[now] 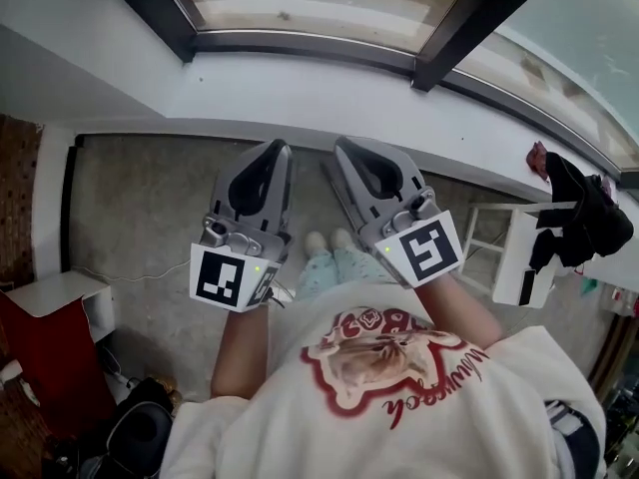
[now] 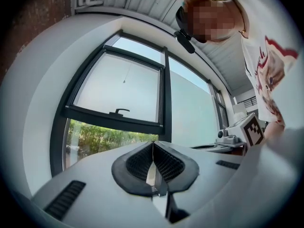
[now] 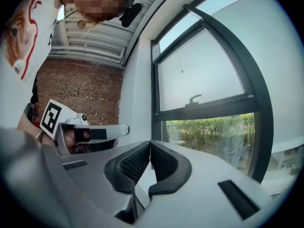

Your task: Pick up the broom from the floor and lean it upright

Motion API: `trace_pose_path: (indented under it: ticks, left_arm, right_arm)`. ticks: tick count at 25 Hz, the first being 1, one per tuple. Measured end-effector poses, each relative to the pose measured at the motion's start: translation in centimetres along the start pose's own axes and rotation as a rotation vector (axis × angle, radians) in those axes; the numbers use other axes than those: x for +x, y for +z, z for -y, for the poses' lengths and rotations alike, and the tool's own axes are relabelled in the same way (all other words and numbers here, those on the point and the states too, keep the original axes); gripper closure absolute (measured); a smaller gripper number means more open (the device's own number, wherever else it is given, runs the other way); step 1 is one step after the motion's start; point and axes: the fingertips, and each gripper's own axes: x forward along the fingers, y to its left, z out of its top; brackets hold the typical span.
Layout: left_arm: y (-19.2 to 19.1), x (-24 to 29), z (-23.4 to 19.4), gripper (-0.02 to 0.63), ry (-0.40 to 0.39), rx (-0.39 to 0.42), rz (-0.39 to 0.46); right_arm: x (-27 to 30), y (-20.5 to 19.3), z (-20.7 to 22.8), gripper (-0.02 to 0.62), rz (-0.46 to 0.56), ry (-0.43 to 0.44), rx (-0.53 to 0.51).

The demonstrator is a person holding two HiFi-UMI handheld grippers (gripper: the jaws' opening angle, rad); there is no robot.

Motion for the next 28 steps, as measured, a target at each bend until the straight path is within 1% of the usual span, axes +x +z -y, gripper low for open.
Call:
trace_pose_path:
  ticks: [3,6,8,10,13,16,17,19,21,28]
  left_arm:
    - [-3.7,0.8,-0.8,0.584,0.000,-0.002,-0.051]
    - [-8.1,1.3,-2.0,0.584,-0.002,-0.031,-0.077]
    - [-11.2,1.5,-2.4,0.584,0.001,-0.067,-0.083]
    - [-15.0,1.5,-2.7,0.584,-0.001,-0.095,-0.106]
    - [-20.6,1.5,-3.4,0.584,0.000,-0.133,-0.146]
    - [-25.8,1.7,-4.1,0.584,0.007,-0.160,-0.181]
    - [-27.5,1.7,-4.3,0.584,0.008,-0.167,-0.195]
    - [-31.0,1.7,-4.6,0.584,0.004,-0.179,-0.221]
    - [-34.1,1.7,-5.2,0.584,0.001,-0.184,-0.235]
    - [-43.7,0.8,-6.4,0.584,-0.017,-0.177,-0.264]
  right_arm:
    - [0.1,-5.3,1.8,0.572,-0.071,-0.017,0.037]
    - [0.4,-11.0,3.2,0.572,-0.136,-0.034,0.057]
    - [0.3,-15.3,3.8,0.572,-0.196,-0.047,0.031]
    - [0.1,-20.6,4.2,0.572,-0.289,-0.048,-0.009]
    - [0.1,-28.3,5.0,0.571,-0.424,-0.027,-0.018]
    - [0.5,-35.4,5.6,0.569,-0.529,0.033,-0.059]
    - [0.7,-37.6,5.7,0.560,-0.550,0.046,-0.061]
    - [1.0,-42.0,5.7,0.435,-0.574,0.056,-0.014]
    - [1.4,-46.4,5.8,0.430,-0.602,0.057,0.013]
    - [0.3,-62.7,6.7,0.430,-0.751,0.028,0.039]
